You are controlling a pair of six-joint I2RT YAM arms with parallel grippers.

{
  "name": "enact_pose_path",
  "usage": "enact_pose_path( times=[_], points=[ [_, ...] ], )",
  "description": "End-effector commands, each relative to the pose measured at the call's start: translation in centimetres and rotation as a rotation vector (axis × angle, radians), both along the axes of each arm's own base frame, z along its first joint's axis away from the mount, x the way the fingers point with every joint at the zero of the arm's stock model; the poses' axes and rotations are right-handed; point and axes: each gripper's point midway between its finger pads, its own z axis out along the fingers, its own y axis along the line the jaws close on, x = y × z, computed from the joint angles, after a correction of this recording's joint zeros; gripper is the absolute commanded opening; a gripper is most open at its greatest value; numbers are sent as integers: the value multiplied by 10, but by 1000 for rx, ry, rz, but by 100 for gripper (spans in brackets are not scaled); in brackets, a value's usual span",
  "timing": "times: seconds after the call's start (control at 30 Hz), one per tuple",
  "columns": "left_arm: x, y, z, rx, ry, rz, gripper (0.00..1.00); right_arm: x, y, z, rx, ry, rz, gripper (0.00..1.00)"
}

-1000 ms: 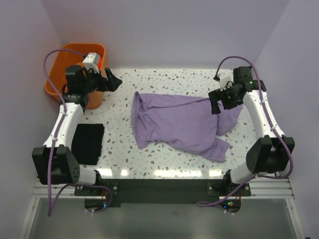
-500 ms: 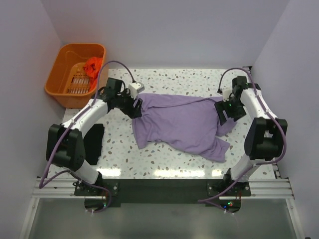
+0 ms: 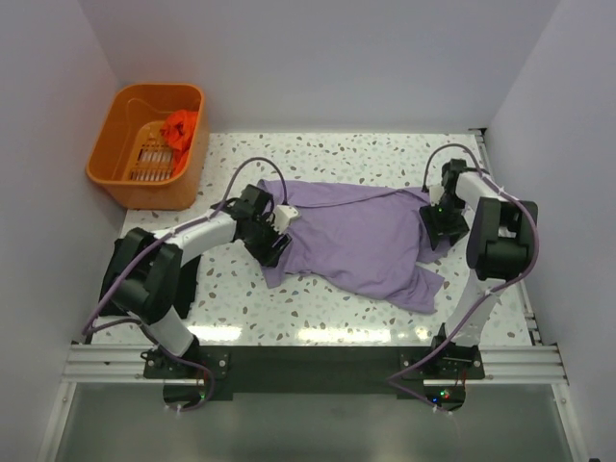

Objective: Fold and stack the t-shirts
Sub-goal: Flatten the tshirt out

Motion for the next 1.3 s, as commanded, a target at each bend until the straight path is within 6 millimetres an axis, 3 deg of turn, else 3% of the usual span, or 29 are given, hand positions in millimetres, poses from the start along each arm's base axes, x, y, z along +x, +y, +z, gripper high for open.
enact_pose_path(
  times=[0.0, 0.13, 0.17, 0.27, 0.37, 0.47, 0.53, 0.63, 0.67, 0.8, 0.83, 0.9, 1.07, 1.27],
  points=[
    [-1, 17, -19, 109, -12, 19, 59, 16, -6, -9, -36, -37, -21, 56],
    [-9, 44, -42, 245, 8, 16, 42, 25, -17, -18, -87, -37, 7, 41],
    [-13, 56, -48, 293, 16, 24, 38, 27, -21, -19, -103, -37, 14, 31],
    [-22, 80, -55, 358, 36, 27, 28, 43, -32, -8, -158, -75, 49, 17],
    [-25, 112, -57, 421, 50, 58, 22, 65, -42, 11, -203, -131, 84, 12],
    [-20, 130, -46, 420, 42, 78, 20, 86, -44, 24, -214, -165, 110, 7],
    [-15, 129, -36, 400, 18, 49, 21, 98, -41, 33, -192, -191, 123, 0],
    [3, 106, -1, 280, -59, 18, 29, 100, -33, 39, -162, -197, 147, 0],
    [15, 92, 20, 211, -101, 8, 32, 101, -31, 40, -152, -205, 154, 0],
    [40, 68, 48, 108, -158, 28, 43, 106, -31, 48, -157, -235, 160, 0],
    [43, 62, 47, 100, -155, 16, 50, 108, -30, 51, -159, -242, 166, 0],
    [42, 50, 41, 88, -149, -19, 53, 110, -32, 51, -166, -240, 168, 0],
    [32, 36, 11, 92, -103, -44, 50, 100, -29, 41, -149, -196, 178, 0],
    [-8, 59, -25, 183, -3, -70, 38, 84, -22, 27, -129, -144, 195, 0]
  ],
)
